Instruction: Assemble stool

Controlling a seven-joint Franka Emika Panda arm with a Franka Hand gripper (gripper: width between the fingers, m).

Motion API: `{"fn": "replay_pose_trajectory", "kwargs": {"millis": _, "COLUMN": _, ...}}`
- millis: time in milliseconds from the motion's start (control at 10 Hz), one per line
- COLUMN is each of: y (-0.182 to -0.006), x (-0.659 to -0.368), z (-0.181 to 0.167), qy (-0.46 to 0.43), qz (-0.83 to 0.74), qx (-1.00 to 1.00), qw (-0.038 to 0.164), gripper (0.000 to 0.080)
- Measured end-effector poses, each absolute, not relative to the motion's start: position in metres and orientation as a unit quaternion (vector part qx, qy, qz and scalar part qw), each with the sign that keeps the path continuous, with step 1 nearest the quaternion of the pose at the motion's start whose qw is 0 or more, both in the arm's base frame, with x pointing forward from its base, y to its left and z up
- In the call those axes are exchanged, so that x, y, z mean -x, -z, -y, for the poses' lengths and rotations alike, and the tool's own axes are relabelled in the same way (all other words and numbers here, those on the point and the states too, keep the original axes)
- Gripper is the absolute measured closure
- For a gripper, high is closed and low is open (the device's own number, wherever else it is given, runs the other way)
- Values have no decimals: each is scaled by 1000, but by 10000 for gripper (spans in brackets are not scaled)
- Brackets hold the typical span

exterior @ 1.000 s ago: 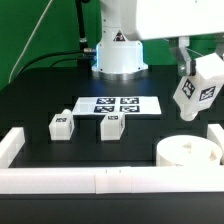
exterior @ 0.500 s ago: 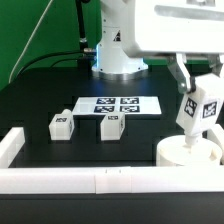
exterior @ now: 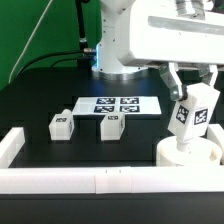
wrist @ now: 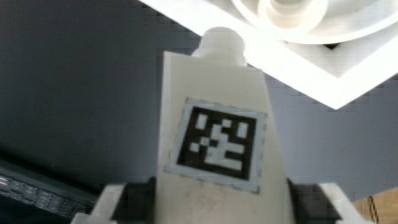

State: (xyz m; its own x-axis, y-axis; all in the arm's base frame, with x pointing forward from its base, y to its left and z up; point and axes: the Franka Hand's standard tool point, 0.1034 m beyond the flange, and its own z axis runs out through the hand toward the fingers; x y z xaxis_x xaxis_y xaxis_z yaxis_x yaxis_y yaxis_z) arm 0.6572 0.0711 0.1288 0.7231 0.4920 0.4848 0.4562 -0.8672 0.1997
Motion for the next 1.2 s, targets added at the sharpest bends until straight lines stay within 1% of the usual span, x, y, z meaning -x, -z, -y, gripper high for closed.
{"fn": "replay_pose_trajectory", "kwargs": {"millis": 200, "y": -129, "x": -657, "z": -73, "qy": -271, "qz": -254, "qx": -928, "qw": 32, "gripper": 475}}
{"fn": "replay_pose_trajectory", "kwargs": {"millis": 300, "y": -127, "x": -653, "z": -85, "qy": -271, "qz": -248, "qx": -930, "qw": 25, "gripper": 475}}
{"fn": "replay_pose_trajectory", "kwargs": {"millis": 500, "y": -121, "x": -645, "z": -98, "qy": -281, "qz": -255, "qx": -925, "qw": 23, "gripper": 475}}
{"fn": "replay_pose_trajectory", "kwargs": {"millis": 600, "y": -115, "x": -643, "z": -98, "qy": -282, "qz": -255, "qx": -924, "qw": 23, "gripper": 475}}
{"fn": "replay_pose_trajectory", "kwargs": {"millis": 1200, "y": -112, "x": -642, "z": -97, "qy": -282, "qz": -257, "qx": -924, "qw": 24, "gripper": 475}}
